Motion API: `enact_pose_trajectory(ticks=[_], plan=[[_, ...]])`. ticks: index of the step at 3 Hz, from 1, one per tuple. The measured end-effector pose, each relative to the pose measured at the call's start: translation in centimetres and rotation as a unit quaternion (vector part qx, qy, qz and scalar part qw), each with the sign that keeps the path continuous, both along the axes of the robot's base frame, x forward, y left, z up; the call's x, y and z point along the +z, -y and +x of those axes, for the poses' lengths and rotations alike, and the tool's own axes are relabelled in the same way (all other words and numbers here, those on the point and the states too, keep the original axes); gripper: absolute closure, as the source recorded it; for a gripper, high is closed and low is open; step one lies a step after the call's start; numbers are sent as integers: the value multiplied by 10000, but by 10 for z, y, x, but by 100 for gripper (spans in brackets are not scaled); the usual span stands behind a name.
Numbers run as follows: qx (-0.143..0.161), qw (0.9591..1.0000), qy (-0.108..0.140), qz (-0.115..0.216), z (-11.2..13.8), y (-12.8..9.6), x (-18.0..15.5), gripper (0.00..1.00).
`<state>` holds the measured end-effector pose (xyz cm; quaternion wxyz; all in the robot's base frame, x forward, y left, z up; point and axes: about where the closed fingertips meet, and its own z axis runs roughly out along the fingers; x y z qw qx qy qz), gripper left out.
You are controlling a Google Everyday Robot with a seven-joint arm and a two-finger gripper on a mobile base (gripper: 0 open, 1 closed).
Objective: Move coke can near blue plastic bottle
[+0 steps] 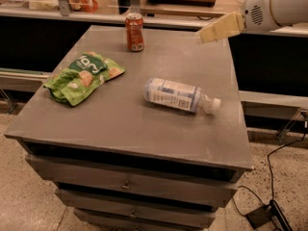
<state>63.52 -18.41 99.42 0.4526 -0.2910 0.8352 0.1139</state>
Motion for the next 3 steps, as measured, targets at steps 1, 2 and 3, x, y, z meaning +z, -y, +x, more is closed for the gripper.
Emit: enact_pose_trajectory(ticks=[1,2,3], plan=[[-124,9985,261,472,29,-17,1,0],[-122,9985,261,472,29,-17,1,0],[-120,9978,360,546,34,-24,-2,0]])
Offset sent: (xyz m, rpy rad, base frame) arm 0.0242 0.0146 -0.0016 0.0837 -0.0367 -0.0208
